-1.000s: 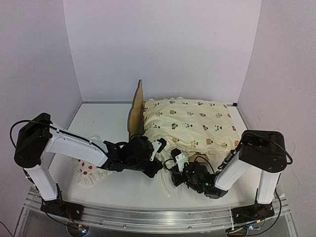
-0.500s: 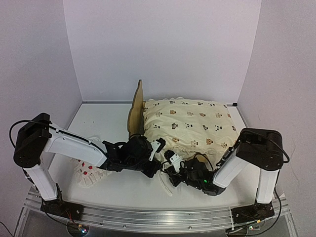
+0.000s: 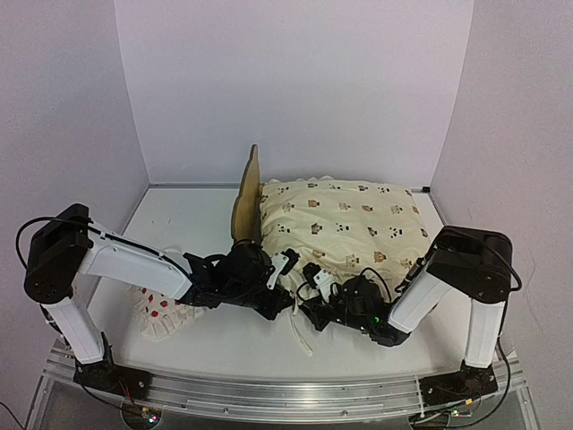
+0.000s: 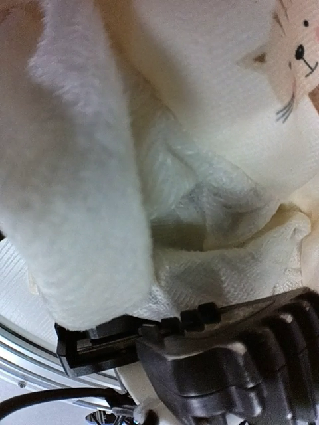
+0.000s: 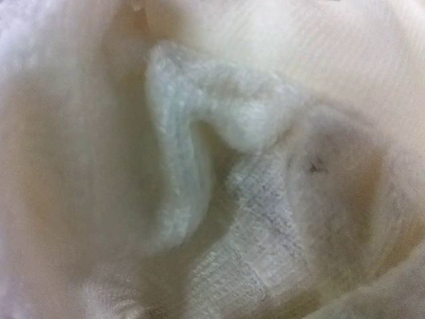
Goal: Set up the pet bed
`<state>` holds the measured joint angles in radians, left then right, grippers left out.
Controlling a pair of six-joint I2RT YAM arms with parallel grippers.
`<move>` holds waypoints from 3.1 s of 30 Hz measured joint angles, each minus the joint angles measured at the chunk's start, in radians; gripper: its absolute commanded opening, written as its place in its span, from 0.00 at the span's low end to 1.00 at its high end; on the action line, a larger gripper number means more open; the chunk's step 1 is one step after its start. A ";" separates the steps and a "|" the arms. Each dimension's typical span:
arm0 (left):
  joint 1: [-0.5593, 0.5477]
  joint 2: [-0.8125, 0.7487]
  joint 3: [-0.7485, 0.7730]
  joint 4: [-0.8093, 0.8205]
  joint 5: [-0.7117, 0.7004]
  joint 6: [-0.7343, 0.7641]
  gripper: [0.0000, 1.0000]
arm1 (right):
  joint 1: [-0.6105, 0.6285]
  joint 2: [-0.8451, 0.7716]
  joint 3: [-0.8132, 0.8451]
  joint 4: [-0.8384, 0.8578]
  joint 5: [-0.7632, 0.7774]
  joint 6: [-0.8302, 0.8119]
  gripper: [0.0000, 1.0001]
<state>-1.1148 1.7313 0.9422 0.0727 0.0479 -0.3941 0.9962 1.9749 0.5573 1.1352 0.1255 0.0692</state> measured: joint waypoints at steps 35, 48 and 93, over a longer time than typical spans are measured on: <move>0.045 -0.038 -0.016 0.038 0.108 -0.052 0.00 | -0.035 0.024 0.045 0.084 -0.147 0.107 0.09; 0.049 -0.040 -0.022 0.050 0.114 -0.052 0.15 | -0.025 0.033 0.053 0.100 -0.081 0.141 0.00; -0.059 0.100 0.026 -0.024 0.020 -0.108 0.49 | 0.034 -0.072 0.025 -0.060 0.159 0.532 0.00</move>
<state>-1.1740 1.8309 0.9679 0.0483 0.0681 -0.5025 1.0303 1.9027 0.5825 1.0754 0.2843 0.6013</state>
